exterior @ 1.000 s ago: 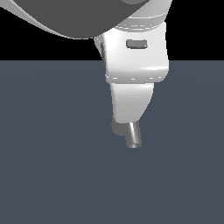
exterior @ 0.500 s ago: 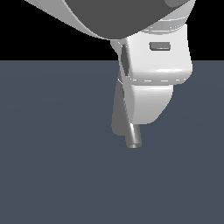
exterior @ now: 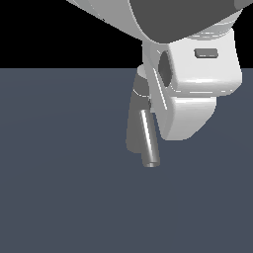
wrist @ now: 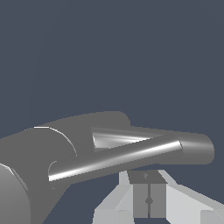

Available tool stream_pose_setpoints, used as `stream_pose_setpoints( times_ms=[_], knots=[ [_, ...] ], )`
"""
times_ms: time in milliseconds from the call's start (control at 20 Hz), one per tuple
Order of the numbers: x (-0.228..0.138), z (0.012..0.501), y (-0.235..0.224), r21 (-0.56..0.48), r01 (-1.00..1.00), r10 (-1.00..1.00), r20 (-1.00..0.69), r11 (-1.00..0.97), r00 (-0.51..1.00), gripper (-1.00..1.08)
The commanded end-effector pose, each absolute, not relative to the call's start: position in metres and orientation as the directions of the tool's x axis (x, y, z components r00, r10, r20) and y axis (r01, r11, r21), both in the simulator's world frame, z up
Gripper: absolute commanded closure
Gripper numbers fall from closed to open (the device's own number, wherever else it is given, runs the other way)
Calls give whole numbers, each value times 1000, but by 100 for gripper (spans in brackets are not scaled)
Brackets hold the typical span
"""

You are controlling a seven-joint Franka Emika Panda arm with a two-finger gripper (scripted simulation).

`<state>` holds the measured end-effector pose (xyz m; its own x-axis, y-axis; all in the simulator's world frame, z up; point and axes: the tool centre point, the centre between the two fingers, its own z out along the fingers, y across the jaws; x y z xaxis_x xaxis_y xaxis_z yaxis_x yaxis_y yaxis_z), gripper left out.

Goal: Turn on the faucet by rotating a designated handle.

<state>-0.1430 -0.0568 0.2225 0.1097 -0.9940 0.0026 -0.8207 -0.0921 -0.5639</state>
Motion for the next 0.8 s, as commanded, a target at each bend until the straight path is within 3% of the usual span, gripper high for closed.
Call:
stream_pose_setpoints(
  times_ms=[0,200,750],
  knots=[
    [-145,219,-77,-560,-826,-997,1,-62,74,108],
    [-143,222,-67,-565,-820,-994,3,-92,110,108],
    [-120,235,-105,-562,-824,-996,2,-76,90,108]
  ],
)
